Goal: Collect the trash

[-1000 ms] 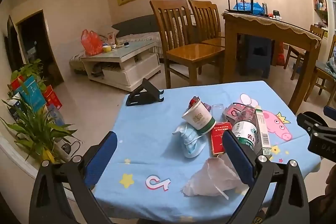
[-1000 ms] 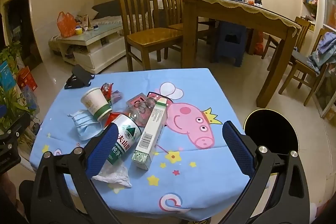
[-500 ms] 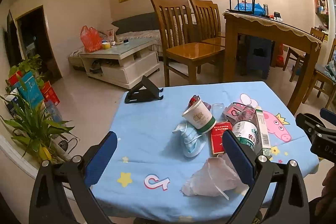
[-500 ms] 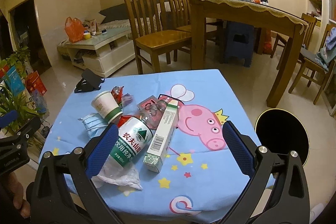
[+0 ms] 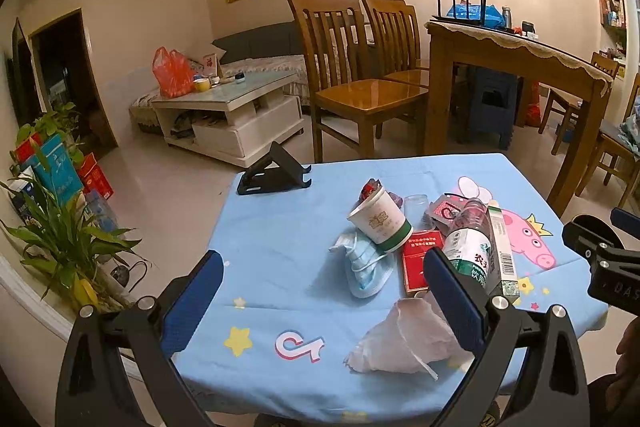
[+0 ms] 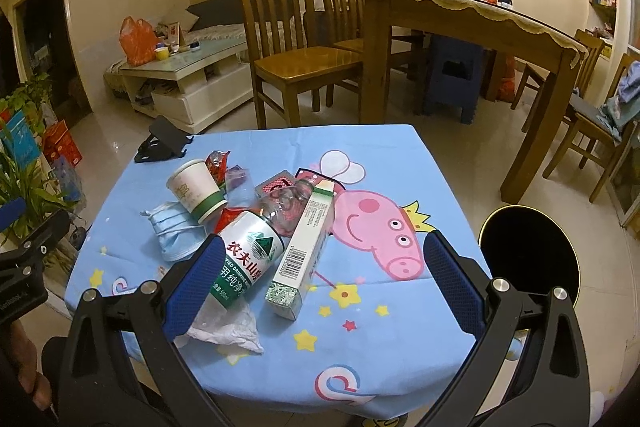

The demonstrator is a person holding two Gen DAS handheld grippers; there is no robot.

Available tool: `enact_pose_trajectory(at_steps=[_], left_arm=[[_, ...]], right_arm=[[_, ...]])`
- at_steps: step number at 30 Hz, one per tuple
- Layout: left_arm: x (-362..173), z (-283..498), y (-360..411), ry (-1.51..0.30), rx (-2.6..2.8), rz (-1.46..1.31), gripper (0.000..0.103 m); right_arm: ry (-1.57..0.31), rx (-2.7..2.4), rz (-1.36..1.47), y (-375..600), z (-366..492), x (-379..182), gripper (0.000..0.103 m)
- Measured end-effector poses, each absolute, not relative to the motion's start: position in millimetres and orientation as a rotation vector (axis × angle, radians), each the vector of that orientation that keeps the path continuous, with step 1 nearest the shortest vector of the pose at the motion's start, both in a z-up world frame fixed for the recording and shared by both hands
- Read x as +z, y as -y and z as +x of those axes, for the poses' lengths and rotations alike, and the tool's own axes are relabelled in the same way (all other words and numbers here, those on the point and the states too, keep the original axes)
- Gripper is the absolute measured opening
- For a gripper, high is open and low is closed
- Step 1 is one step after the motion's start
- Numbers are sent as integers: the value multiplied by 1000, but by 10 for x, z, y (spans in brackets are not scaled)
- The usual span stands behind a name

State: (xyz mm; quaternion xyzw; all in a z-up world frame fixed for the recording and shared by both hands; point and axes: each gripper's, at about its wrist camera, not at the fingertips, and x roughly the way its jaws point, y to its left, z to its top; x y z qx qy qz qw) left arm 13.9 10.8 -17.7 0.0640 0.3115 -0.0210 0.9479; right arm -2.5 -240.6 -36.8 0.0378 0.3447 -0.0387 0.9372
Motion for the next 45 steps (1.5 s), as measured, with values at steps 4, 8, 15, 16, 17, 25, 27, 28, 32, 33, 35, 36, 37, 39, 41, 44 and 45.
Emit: enact_pose_trajectory(at_steps=[4,8,15,16,17,25,27,28,32,33,35,36,37,39,41,44,45], left_arm=[[-187,135,-116,-637,-45,129,97],[-189,148,-121,-639,-47,127,97],[-216,165,-134,-649,-46,120,97],[-220,167,-136,-650,-47,119,97],[-226,168,-137,-652,-48,118,97],[-239,179,-141,-662,-45,113,97],[-242,176,-145,-662,-45,112,97],[-243,175,-146,-662,-45,113,97],[-245,187,-154,-664,-47,113,97],[-248,189,-161,-665,-47,113,97],[-255,193,-177,-667,-48,112,97],[-258,195,-187,-667,-47,111,97],[-262,197,-195,-668,-46,110,97],[-271,202,-214,-670,-46,108,97],[-282,188,-156,-668,-46,110,97],[-294,179,-163,-667,-46,112,97],[-299,177,-167,-667,-46,112,97]], right_arm=[[-706,-80,78,2419,-33,-360,98],[-707,-81,78,2424,-35,-364,98],[-708,-79,79,2436,-37,-362,98],[-708,-79,80,2432,-36,-361,98],[-709,-79,78,2436,-33,-361,98],[-712,-79,76,2430,-31,-377,98],[-715,-81,76,2422,-28,-396,98],[-716,-81,76,2418,-27,-400,98],[-715,-81,76,2418,-23,-400,98],[-716,-80,75,2419,-27,-409,98],[-717,-80,75,2413,-26,-415,98],[-718,-81,74,2412,-28,-417,98],[-719,-80,74,2412,-28,-417,98],[-718,-80,74,2409,-27,-417,98],[-718,-80,73,2409,-25,-416,98],[-720,-78,73,2405,-25,-420,98],[-721,-77,71,2397,-27,-425,98]])
